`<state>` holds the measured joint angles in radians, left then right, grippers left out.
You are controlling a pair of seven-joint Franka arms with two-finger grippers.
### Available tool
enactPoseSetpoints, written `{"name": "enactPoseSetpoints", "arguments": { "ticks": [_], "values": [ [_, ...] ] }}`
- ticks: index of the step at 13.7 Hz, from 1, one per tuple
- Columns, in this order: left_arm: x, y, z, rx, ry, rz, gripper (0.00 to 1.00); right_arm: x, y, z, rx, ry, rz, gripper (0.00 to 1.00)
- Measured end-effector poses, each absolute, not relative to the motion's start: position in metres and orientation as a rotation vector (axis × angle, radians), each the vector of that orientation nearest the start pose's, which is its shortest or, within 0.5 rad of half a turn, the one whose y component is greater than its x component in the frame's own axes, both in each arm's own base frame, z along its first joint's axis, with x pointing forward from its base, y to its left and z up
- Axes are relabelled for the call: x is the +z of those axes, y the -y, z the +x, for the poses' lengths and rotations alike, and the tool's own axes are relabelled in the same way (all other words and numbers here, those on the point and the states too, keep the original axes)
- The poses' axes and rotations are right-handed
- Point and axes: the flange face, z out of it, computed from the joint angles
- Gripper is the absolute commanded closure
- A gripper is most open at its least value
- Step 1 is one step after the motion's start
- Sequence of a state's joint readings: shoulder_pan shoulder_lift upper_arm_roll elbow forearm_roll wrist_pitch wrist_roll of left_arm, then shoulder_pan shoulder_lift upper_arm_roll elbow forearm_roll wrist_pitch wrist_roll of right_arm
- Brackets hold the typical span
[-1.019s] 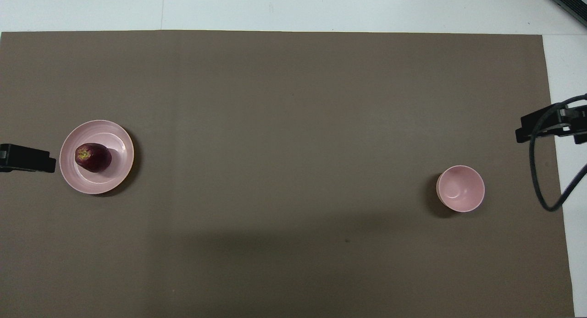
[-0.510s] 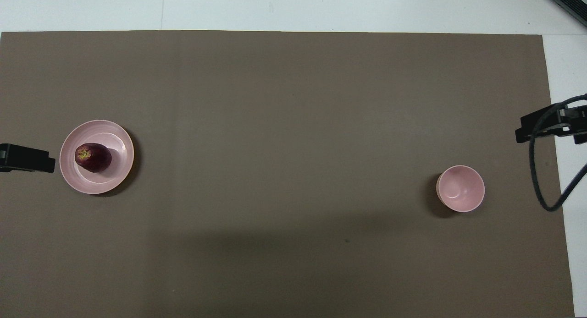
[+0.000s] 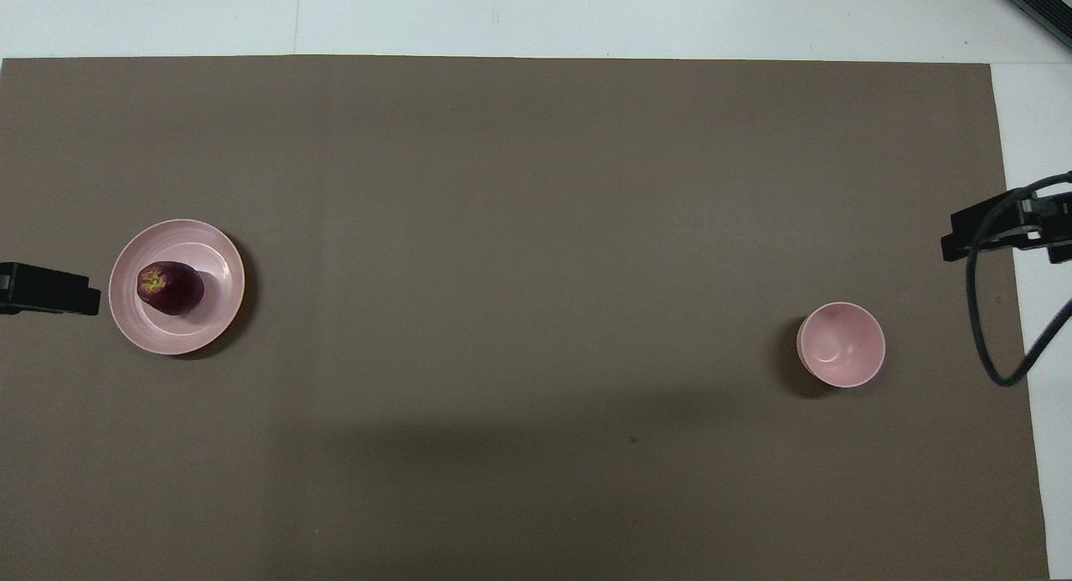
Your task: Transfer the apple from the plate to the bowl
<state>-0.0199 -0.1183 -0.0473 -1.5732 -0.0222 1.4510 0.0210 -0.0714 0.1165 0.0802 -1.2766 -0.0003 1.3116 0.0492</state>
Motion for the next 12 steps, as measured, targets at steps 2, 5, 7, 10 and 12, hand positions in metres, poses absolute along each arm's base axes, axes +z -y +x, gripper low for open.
{"name": "enactPoseSetpoints", "arguments": {
  "ticks": [2,5,7,10,12],
  "values": [
    [0.675,0.038,0.503,0.007,-0.143,-3.155,0.0,0.673,-0.001,0.561,0.128,-0.064,-3.132,0.0],
    [0.675,0.029,0.503,0.008,-0.116,-3.156,0.0,0.673,-0.001,0.561,0.128,-0.064,-3.132,0.0],
    [0.669,0.021,0.507,0.011,-0.1,-3.157,0.0,0.672,-0.001,0.561,0.128,-0.064,-3.132,0.0],
    [0.647,0.002,0.523,-0.053,-0.045,-3.158,0.0,0.672,-0.001,0.561,0.129,-0.064,-3.132,0.0],
    [0.619,-0.013,0.539,-0.075,-0.011,-3.158,0.0,0.672,-0.001,0.561,0.129,-0.064,-3.132,0.0]
  ]
}}
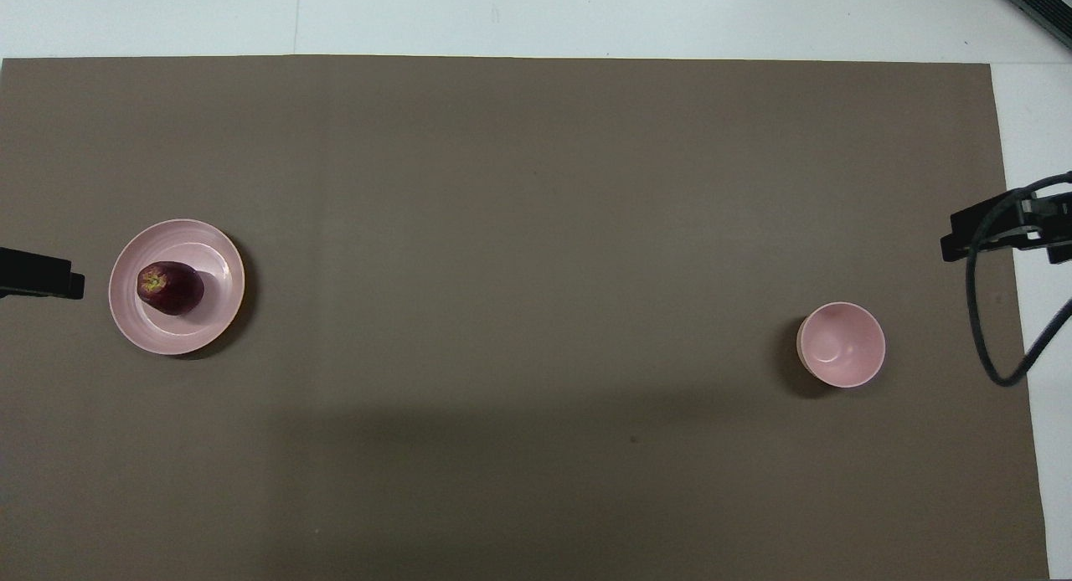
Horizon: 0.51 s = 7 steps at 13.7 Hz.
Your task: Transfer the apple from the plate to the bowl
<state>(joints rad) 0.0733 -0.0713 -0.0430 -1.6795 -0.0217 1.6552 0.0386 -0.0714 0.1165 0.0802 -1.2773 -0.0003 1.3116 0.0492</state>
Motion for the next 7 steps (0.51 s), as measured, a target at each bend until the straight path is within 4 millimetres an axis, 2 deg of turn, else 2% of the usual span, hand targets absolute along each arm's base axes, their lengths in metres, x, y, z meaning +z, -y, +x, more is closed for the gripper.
{"name": "enactPoseSetpoints", "arguments": {
  "ticks": [4,7],
  "values": [
    [0.564,-0.056,0.577,-0.14,0.058,-3.153,0.0,0.672,-0.001,0.561,0.129,-0.064,-3.132,0.0],
    [0.531,-0.081,0.589,-0.136,0.054,-3.151,0.0,0.672,-0.001,0.561,0.129,-0.064,-3.132,0.0]
  ]
}}
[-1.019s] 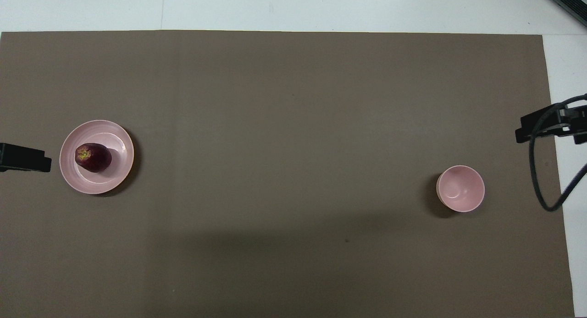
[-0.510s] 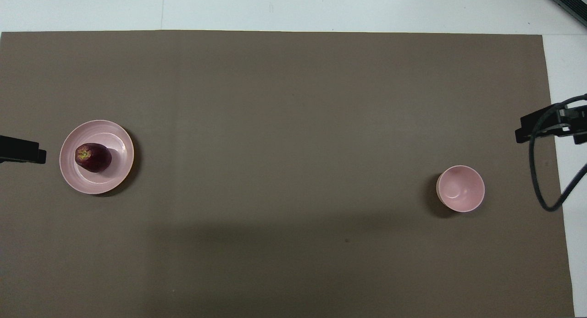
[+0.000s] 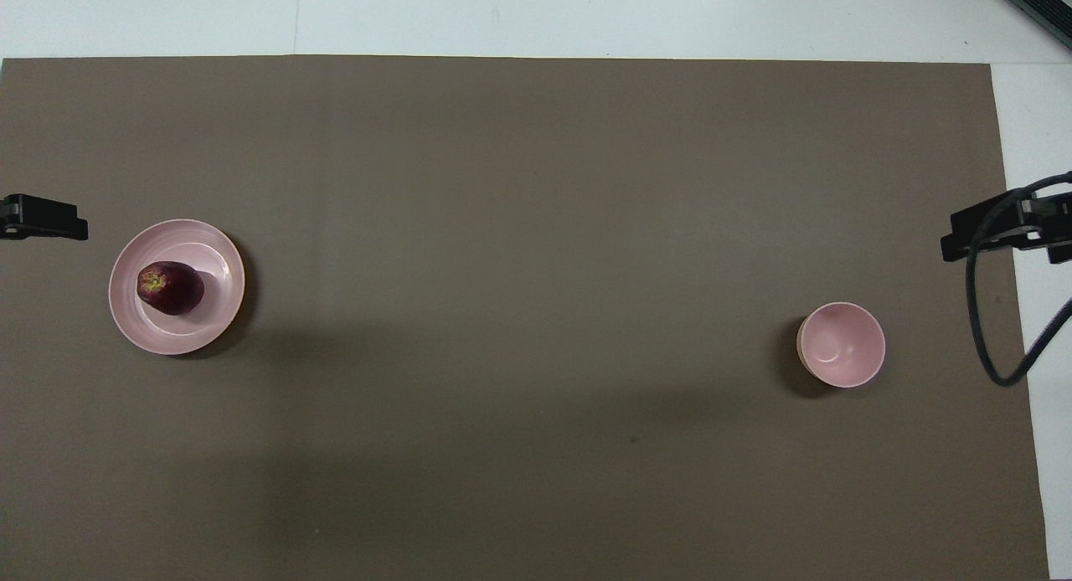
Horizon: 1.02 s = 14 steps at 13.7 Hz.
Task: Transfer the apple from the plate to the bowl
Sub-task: 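Lower the left gripper onto the apple on the pink plate and grasp it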
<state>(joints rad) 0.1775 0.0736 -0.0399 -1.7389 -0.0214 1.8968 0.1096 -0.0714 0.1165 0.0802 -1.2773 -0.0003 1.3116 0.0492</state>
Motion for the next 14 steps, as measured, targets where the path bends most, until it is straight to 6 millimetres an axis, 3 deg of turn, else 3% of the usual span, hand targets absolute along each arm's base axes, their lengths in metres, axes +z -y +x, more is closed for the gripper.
{"name": "enactPoseSetpoints", "arguments": {
  "ticks": [3,7,9,14],
  "values": [
    [0.493,-0.08,0.594,-0.158,0.048,-3.149,0.0,0.672,-0.001,0.561,0.129,-0.064,-3.132,0.0],
    [0.415,-0.074,0.598,-0.072,0.034,-3.163,0.0,0.671,-0.002,0.561,0.132,-0.063,-3.132,0.0],
    [0.385,-0.073,0.595,-0.044,0.034,-3.166,0.0,0.671,-0.002,0.561,0.133,-0.063,-3.132,0.0],
    [0.348,-0.069,0.578,0.014,0.034,-3.17,0.0,0.671,-0.002,0.561,0.132,-0.063,-3.132,0.0]
  ]
}}
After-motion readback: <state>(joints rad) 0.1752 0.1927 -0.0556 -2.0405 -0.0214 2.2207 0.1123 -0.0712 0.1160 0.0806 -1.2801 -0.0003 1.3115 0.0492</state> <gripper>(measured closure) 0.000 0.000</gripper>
